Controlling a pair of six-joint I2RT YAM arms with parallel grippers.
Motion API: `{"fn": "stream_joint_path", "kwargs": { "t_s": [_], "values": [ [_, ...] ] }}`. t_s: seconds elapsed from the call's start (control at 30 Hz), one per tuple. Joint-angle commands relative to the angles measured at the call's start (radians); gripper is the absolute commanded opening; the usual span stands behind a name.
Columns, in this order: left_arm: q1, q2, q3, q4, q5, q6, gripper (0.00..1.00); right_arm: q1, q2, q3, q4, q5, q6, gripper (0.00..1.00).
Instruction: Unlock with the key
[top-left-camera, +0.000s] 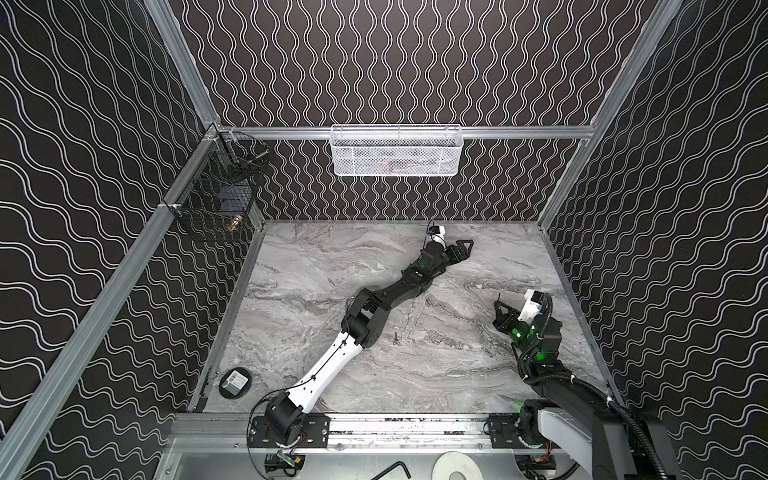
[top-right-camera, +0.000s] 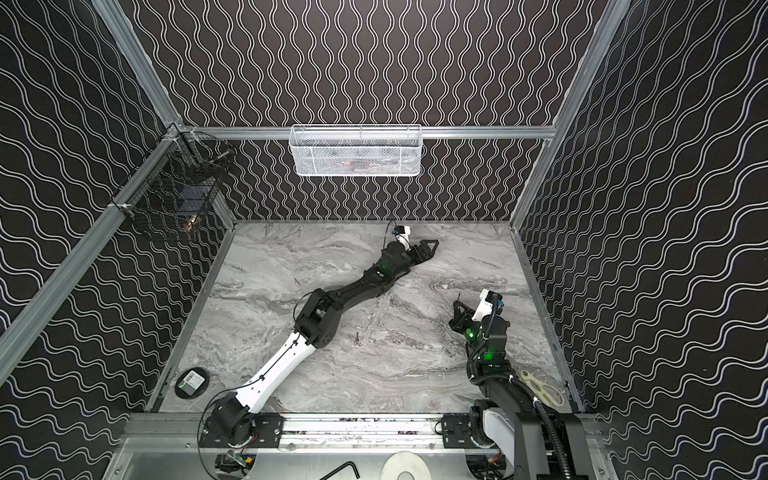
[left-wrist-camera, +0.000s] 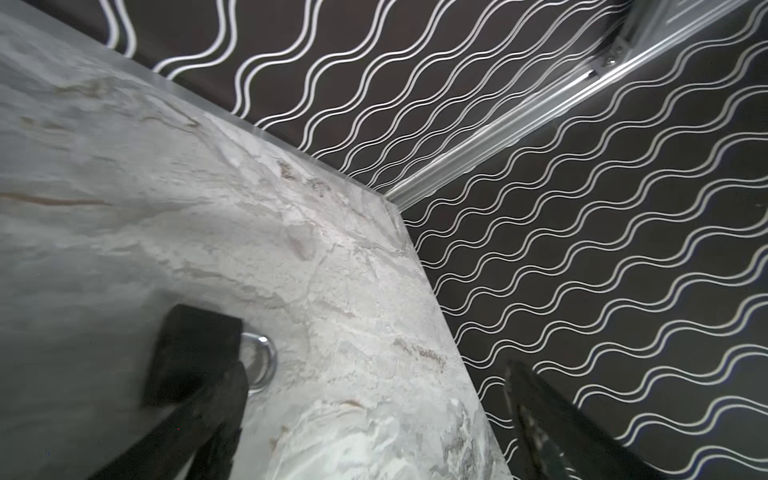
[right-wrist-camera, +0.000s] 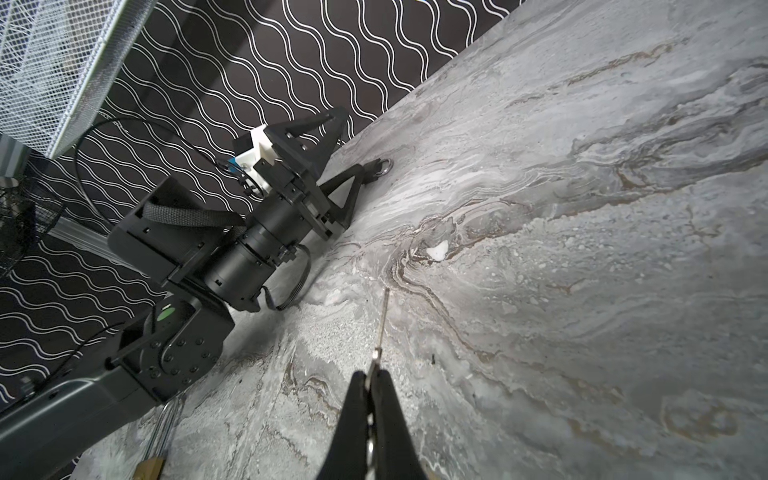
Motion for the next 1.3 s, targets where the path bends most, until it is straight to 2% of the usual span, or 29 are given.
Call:
{"fn": "stream_joint_path", "kwargs": {
  "t_s": [0.0,0.13,0.27,0.33,0.4,0.47,0.53,0.6,0.73,0.8,0.87,1.0,1.1,1.2,1.27],
  "values": [
    [-0.019,-0.009,-0.105,-0.264,0.047,0.014,0.99,-0.001,0.012,0.001,0.049,-0.013,0.017,0.00],
    [-0.030,-0.298,-0.497,-0.125,0.009,0.288,0.99,-0.002,0.005,0.015,0.016,0.001,-0.003,0.00],
    [-0.035,-0.643,-0.818,-0.151,-0.136,0.644,0.99,-0.004,0.019,0.048,-0.047,0.015,-0.056,0.00],
    [-0.033,-0.797,-0.971,-0.129,-0.179,0.767,0.99,-0.002,0.084,0.090,-0.081,-0.025,-0.085,0.00],
    [-0.033,-0.954,-1.124,-0.093,-0.217,0.851,0.99,-0.002,0.201,0.144,-0.078,-0.108,-0.095,0.00],
    [-0.033,-1.105,-1.249,-0.107,-0.272,0.905,0.99,0.004,0.372,0.264,-0.128,-0.260,-0.102,0.00],
    [-0.032,-1.238,-1.326,-0.203,-0.325,0.955,0.99,0.049,0.566,0.405,-0.159,-0.452,-0.102,0.00],
    [-0.029,-1.350,-1.383,-0.311,-0.365,0.983,0.99,0.130,0.675,0.498,-0.174,-0.526,-0.072,0.00],
    [0.019,-1.563,-1.509,-0.493,-0.388,0.973,0.99,0.265,0.819,0.622,-0.156,-0.545,0.038,0.00],
    [0.049,-1.663,-1.576,-0.535,-0.366,0.963,0.99,0.288,0.866,0.639,-0.131,-0.514,0.079,0.00],
    [0.048,-1.736,-1.613,-0.568,-0.391,0.952,0.99,0.300,0.919,0.665,-0.170,-0.468,0.075,0.00],
    [0.051,-1.766,-1.606,-0.638,-0.360,0.912,0.99,0.317,0.932,0.722,-0.325,-0.374,0.012,0.00],
    [0.053,-1.741,-1.598,-0.649,-0.358,0.913,0.99,0.328,0.906,0.747,-0.427,-0.298,-0.043,0.12],
    [0.053,-1.715,-1.587,-0.636,-0.338,0.909,0.99,0.328,0.881,0.739,-0.458,-0.248,-0.063,0.24],
    [0.055,-1.700,-1.576,-0.628,-0.324,0.909,0.99,0.328,0.880,0.733,-0.467,-0.225,-0.069,0.35]
  ]
}}
